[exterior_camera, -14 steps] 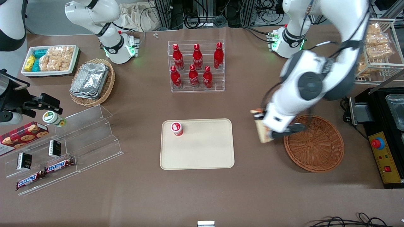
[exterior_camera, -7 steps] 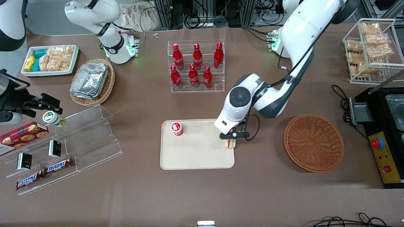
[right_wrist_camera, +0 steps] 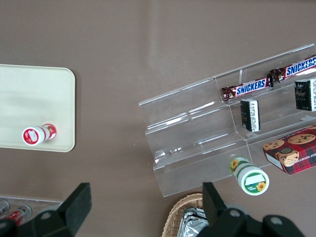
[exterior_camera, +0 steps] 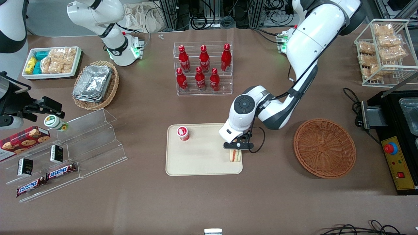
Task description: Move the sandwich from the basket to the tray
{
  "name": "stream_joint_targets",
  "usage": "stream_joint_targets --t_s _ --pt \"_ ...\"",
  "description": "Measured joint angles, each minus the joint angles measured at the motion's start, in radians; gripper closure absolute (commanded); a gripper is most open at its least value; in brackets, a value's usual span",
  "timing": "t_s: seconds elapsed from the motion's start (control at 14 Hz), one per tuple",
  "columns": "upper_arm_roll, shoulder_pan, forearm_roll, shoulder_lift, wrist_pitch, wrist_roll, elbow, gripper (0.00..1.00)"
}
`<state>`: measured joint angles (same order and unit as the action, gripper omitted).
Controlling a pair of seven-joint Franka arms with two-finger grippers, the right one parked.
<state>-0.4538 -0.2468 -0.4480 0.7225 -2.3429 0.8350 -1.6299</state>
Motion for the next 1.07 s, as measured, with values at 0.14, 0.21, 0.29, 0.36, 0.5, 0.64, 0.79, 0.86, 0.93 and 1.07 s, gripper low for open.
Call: stream_joint_targets --t_s 0.14,0.21,0.29,0.36,0.5,0.64,0.79,0.86,0.93,1.07 --pt "0.000 0.000 -0.023 0.017 -0.015 0.000 0.004 0.00" --pt "0.000 0.000 -0.024 0.019 -0.016 0.001 0.007 0.00" --pt "0.000 0.001 -0.025 0.017 -0.017 0.001 0.014 0.00" --pt "0.000 0.001 -0.025 0.009 -0.016 0.001 0.023 0.00" --pt "0.000 0.008 -0.017 -0.035 0.008 0.005 0.043 0.00" --pt "-0.001 0.029 0.024 -0.115 0.052 0.007 0.051 0.00" --pt "-0.002 0.072 0.078 -0.209 0.129 -0.006 0.053 0.00" --pt "-0.004 0.103 0.121 -0.252 0.169 -0.041 0.053 0.00" --pt "-0.005 0.135 0.179 -0.293 0.211 -0.102 0.054 0.00" --pt "-0.004 0.207 0.308 -0.373 0.329 -0.268 0.062 0.00"
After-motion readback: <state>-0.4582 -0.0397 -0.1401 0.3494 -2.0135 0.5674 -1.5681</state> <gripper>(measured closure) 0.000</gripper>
